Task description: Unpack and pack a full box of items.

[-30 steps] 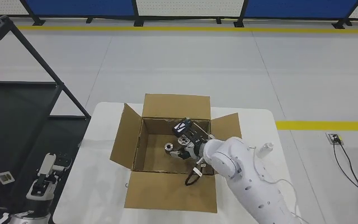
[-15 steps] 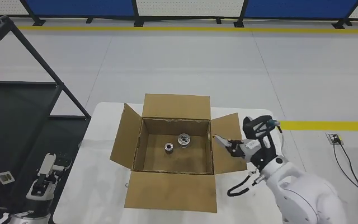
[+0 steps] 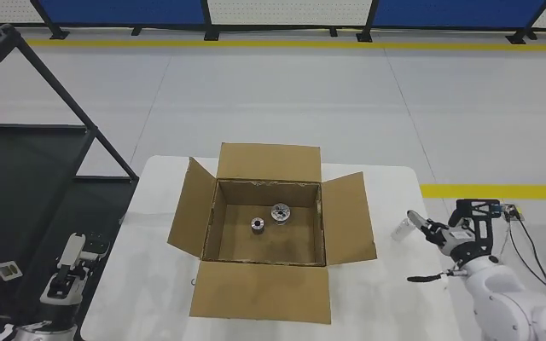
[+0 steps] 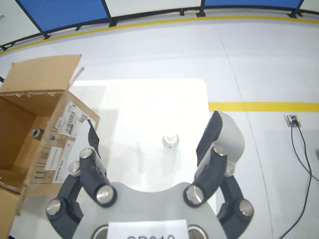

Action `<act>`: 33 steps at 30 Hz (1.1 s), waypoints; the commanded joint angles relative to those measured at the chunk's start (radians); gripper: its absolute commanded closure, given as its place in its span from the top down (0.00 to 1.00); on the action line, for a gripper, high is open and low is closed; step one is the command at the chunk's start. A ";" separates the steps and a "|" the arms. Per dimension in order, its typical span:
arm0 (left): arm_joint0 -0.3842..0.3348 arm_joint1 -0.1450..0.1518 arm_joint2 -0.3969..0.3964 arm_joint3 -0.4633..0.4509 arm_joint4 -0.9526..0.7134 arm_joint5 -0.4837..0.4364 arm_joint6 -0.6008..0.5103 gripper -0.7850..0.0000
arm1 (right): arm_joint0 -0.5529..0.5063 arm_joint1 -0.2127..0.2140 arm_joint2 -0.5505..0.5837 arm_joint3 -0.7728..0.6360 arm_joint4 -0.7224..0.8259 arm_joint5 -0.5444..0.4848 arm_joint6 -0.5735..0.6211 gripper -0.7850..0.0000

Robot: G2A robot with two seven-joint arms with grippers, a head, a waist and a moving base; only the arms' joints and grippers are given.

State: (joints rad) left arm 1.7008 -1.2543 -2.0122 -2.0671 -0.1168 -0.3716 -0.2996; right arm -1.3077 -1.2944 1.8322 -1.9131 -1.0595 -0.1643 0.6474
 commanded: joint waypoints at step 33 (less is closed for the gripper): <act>0.000 0.000 0.000 0.000 0.000 0.000 0.000 1.00 | 0.186 0.026 -0.147 0.410 -0.051 0.060 -0.014 0.00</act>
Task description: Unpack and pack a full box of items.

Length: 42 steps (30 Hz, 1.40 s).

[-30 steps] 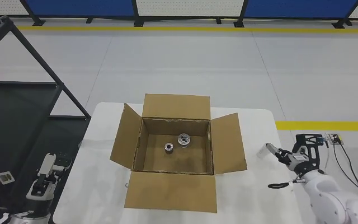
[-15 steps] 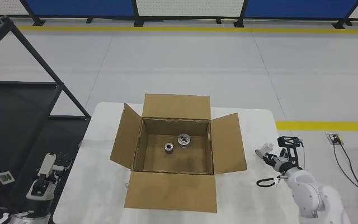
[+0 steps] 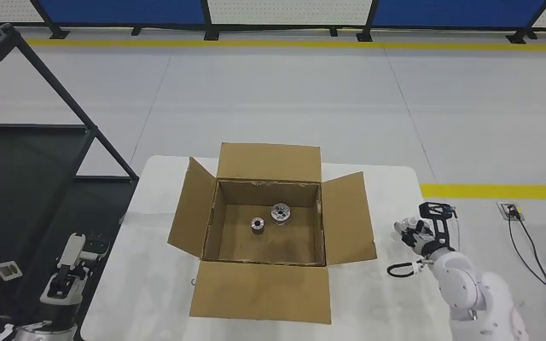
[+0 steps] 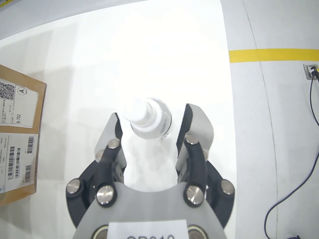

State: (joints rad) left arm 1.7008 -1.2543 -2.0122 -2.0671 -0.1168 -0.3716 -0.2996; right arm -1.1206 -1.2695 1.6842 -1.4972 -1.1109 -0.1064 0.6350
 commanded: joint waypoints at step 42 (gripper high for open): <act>0.000 0.000 0.000 0.000 0.000 0.000 0.000 1.00 | 0.265 -0.035 -0.669 -0.421 0.021 -0.032 0.290 0.00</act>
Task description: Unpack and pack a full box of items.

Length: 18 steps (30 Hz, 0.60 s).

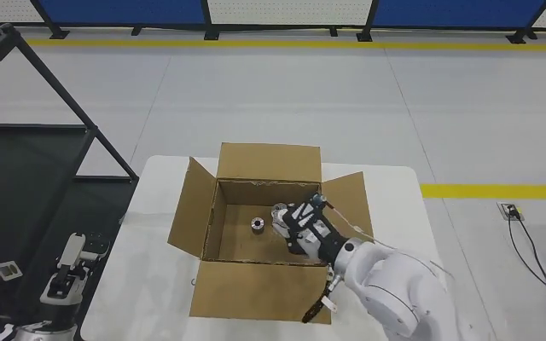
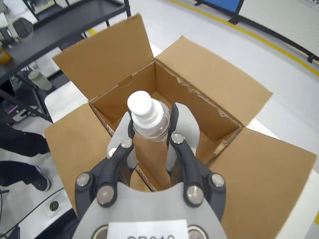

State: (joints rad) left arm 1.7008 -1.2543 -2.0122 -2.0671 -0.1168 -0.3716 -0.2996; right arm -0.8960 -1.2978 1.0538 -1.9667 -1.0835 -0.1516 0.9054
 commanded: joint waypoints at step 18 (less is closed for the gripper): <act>0.000 0.000 0.000 0.000 0.000 0.000 0.000 1.00 | 0.306 -0.099 -0.258 0.577 -0.016 0.114 0.044 0.00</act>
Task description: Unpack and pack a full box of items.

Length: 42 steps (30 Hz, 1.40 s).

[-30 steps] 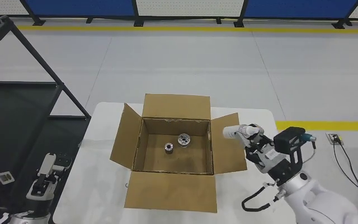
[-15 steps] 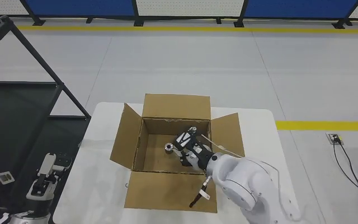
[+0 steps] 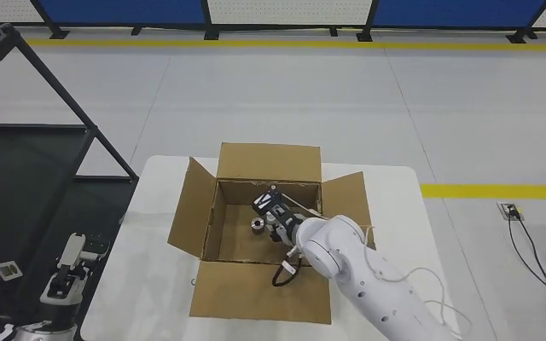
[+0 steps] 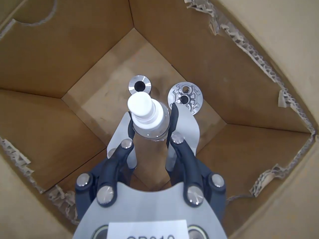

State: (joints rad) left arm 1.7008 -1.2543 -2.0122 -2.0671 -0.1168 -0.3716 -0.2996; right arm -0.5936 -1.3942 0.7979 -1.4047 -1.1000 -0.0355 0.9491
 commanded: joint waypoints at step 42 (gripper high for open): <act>0.000 0.000 0.000 0.000 0.000 0.000 0.000 1.00 | -0.020 -0.022 0.071 0.015 0.002 -0.092 0.002 0.46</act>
State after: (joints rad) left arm 1.7008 -1.2543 -2.0122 -2.0671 -0.1168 -0.3716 -0.2996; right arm -0.6123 -1.4164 0.8664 -1.3870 -1.0973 -0.1262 0.9510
